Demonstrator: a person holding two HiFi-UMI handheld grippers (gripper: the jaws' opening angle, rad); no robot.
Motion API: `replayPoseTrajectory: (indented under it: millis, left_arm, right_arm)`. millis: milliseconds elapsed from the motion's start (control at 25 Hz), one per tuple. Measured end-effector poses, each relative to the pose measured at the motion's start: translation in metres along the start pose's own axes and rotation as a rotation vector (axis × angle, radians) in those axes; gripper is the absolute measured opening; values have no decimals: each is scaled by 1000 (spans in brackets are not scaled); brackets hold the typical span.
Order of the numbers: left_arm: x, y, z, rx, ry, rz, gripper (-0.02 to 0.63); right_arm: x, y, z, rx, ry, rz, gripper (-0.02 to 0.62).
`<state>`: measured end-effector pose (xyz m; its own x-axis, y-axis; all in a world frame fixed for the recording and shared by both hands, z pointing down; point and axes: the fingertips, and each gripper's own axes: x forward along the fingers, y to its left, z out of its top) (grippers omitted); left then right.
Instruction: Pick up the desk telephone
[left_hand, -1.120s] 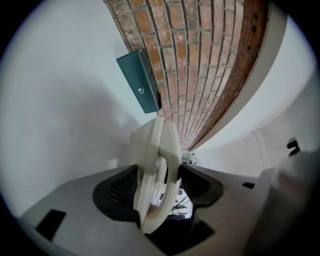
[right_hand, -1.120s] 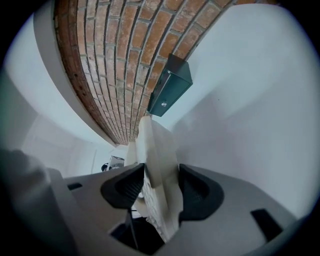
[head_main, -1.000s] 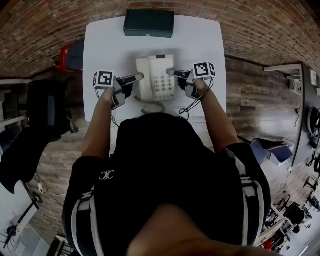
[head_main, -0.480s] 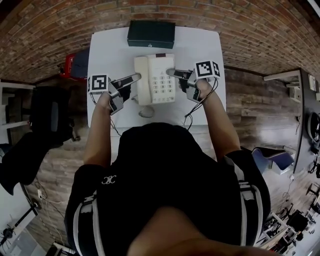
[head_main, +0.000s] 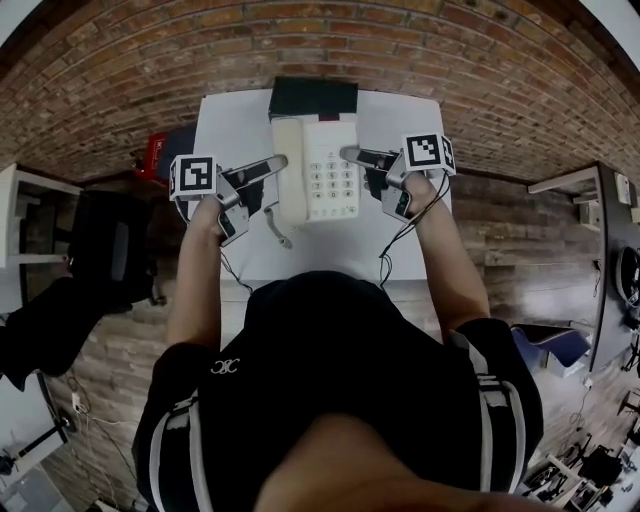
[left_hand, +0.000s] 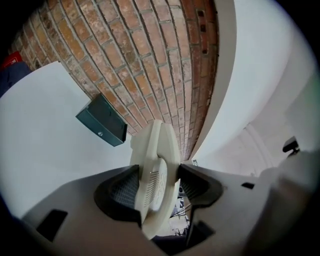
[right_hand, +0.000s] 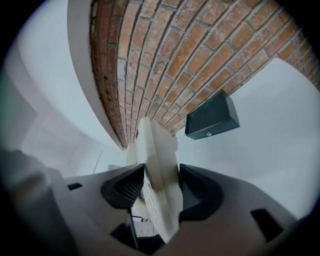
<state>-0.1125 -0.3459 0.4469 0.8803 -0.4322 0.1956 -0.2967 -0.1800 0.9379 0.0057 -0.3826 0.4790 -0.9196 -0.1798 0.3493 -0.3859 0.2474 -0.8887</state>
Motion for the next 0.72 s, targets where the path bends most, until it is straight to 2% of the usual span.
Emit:
replayPoseTrajectory:
  millis: [240,520,720]
  left_arm:
    - [-2,-12,9,16,-13,-17,255]
    - [-3,0,0,9,4,7,253]
    - [-2,-1,1,-5,11,-6,252]
  right_arm:
    - [-5,15,12,-46,-13,-9,202]
    - [-3,4,-2,-8,-14,-16,202]
    - [-3,4,-1,-8,-14,-20,202]
